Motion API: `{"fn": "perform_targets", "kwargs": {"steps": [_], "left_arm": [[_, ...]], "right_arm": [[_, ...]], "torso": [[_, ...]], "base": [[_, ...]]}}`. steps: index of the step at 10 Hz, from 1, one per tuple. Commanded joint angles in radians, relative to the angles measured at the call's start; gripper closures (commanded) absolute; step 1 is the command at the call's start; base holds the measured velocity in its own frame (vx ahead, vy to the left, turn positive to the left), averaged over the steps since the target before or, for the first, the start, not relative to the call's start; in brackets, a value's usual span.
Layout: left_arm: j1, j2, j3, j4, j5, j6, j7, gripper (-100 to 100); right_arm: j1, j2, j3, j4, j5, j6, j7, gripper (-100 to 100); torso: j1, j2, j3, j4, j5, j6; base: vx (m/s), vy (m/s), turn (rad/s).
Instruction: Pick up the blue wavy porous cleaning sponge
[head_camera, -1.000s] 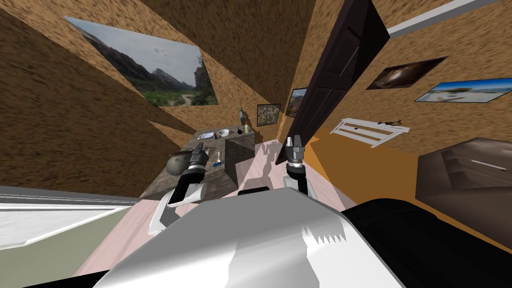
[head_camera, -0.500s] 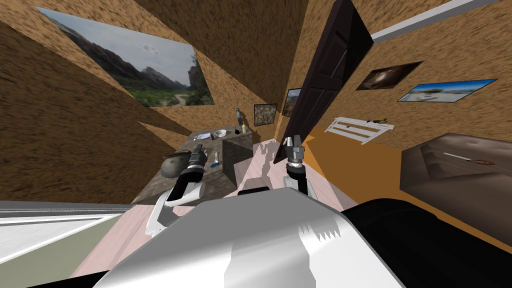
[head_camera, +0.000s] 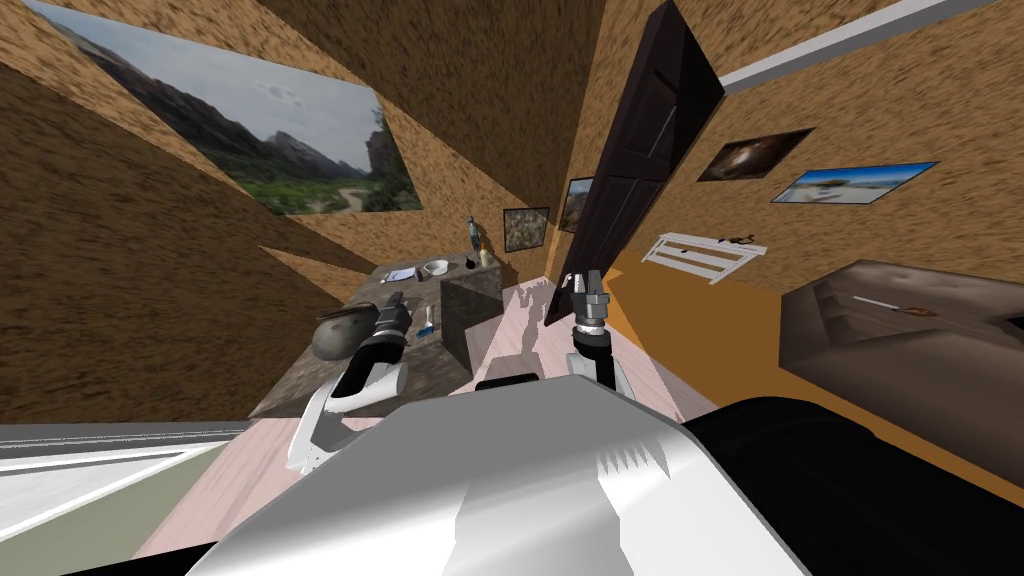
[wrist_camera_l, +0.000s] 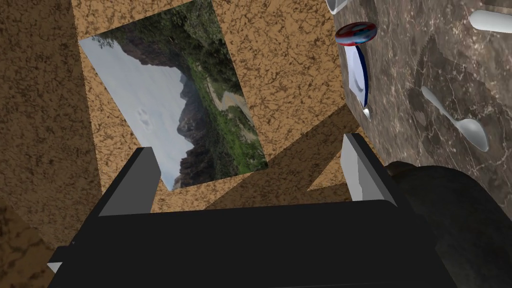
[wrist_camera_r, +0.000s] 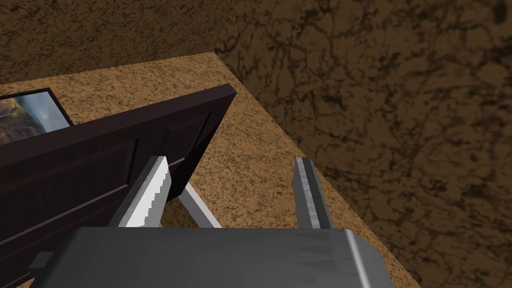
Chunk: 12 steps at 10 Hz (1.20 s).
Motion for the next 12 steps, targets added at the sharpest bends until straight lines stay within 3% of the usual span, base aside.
{"fn": "perform_targets", "kwargs": {"steps": [1,5,8,10,11,12], "left_arm": [[-0.003,0.000,0.008,0.000,-0.003,0.050,0.004,-100],[-0.014,0.000,0.025,-0.001,-0.010,0.135,0.011,-100],[-0.036,-0.003,0.062,0.000,-0.025,0.235,0.022,-100],[-0.036,-0.003,0.062,0.000,-0.025,0.285,0.022,-100],[-0.049,-0.005,0.081,0.004,-0.032,0.320,0.028,-100],[-0.049,-0.005,0.081,0.004,-0.032,0.350,0.028,-100]], "right_arm": [[0.000,0.000,0.000,0.000,0.000,0.000,0.000,0],[0.000,0.000,0.000,0.000,0.000,0.000,0.000,0],[0.000,0.000,0.000,0.000,0.000,0.000,0.000,0],[0.000,0.000,0.000,0.000,0.000,0.000,0.000,0],[0.000,0.000,0.000,0.000,0.000,0.000,0.000,0],[0.000,0.000,0.000,0.000,0.000,0.000,0.000,0]], "torso": [[0.000,0.000,0.000,0.000,0.000,0.000],[0.000,0.000,0.000,0.000,0.000,-0.001],[0.000,0.000,0.000,0.000,0.000,-0.001],[0.001,0.000,0.000,0.000,0.000,-0.001],[0.001,0.000,0.000,0.000,0.000,-0.001],[0.001,0.000,0.000,0.000,0.000,0.000]], "base": [[-0.018,-0.006,-0.081],[-0.014,-0.003,-0.052],[-0.015,-0.004,-0.127],[-0.011,0.001,-0.027],[-0.010,-0.003,-0.117],[-0.010,0.002,-0.089]]}}
